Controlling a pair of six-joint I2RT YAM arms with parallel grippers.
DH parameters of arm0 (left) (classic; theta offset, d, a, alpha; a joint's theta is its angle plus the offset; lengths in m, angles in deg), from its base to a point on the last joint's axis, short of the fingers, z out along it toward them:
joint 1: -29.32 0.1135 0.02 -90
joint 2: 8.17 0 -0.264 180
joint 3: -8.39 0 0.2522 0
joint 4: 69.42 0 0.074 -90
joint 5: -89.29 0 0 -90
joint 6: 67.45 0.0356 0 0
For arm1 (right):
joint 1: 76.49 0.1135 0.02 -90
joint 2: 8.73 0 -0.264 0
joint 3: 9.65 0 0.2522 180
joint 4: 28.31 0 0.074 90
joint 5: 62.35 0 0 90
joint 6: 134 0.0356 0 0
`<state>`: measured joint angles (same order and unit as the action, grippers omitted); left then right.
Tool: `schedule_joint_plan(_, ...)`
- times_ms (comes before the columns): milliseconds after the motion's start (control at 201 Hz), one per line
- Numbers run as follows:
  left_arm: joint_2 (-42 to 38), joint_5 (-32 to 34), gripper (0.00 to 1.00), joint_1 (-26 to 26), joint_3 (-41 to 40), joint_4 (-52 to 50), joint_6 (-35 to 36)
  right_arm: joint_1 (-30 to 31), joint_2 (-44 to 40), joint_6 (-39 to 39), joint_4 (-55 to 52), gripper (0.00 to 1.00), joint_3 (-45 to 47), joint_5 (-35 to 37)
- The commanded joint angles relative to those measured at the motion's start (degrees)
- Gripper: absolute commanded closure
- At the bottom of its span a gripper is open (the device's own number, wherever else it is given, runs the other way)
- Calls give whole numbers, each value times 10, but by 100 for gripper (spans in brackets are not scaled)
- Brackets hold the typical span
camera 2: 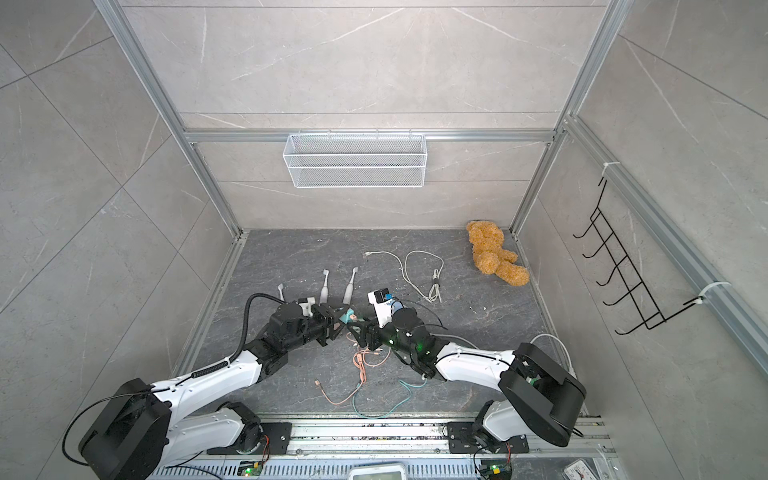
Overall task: Charge the electric toothbrush
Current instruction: Insert the plug into the socket.
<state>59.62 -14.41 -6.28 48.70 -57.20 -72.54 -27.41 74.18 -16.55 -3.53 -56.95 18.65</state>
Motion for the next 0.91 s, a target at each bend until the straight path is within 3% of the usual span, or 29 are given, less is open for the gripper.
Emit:
schedule_joint_plan(0,3,-7,100,0,18,47,-29,3,21,-19,40,36,-28,19)
schedule_joint_plan(199,-3,-3,100,1,9,58,-40,3,52,-28,42,47,-50,22)
schedule_joint_plan(348,-7,-1,100,0,4,62,-46,3,67,-27,45,61,-60,12)
schedule_joint_plan(508,-2,-2,100,0,1,81,-53,3,75,-28,53,67,-65,5)
schedule_joint_plan(772,12,-25,100,0,6,100,-50,4,64,-35,45,100,-61,19)
schedule_joint_plan(826,11,-29,100,0,10,92,-45,3,61,-37,43,100,-59,18)
schedule_joint_plan(901,11,-35,80,1,17,79,-36,3,56,-33,41,100,-55,22)
